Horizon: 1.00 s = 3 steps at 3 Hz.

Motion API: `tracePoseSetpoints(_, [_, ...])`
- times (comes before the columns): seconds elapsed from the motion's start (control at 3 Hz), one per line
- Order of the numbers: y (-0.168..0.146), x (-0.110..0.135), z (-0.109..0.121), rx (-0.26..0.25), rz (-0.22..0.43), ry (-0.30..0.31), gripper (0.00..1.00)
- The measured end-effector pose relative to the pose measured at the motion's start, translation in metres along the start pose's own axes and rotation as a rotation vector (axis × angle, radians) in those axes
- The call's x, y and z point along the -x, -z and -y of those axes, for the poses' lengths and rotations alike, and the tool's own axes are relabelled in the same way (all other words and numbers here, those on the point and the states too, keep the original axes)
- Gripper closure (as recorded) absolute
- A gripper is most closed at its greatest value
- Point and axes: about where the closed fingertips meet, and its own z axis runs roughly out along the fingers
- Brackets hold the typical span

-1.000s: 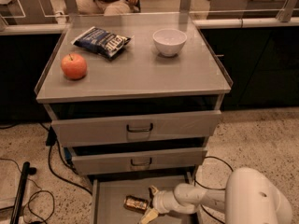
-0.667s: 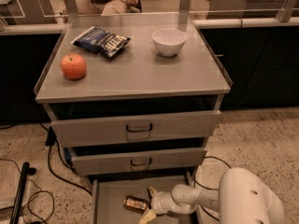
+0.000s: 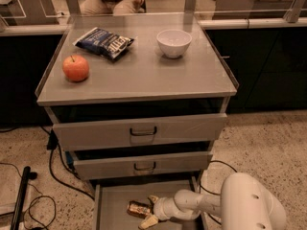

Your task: Pick orange can from bottom drawer and place on counter

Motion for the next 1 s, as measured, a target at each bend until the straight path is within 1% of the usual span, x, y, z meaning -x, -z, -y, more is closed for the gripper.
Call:
tracePoseSetpoints(0.33, [0.000, 0.000, 0.000, 0.000, 0.000, 0.000, 0.42])
tracePoseSetpoints(0.67, [0.000, 0.000, 0.000, 0.000, 0.000, 0.000, 0.73])
tracePoseSetpoints(1.0, [0.012, 0.002, -0.004, 0.006, 0.000, 0.007, 0.95])
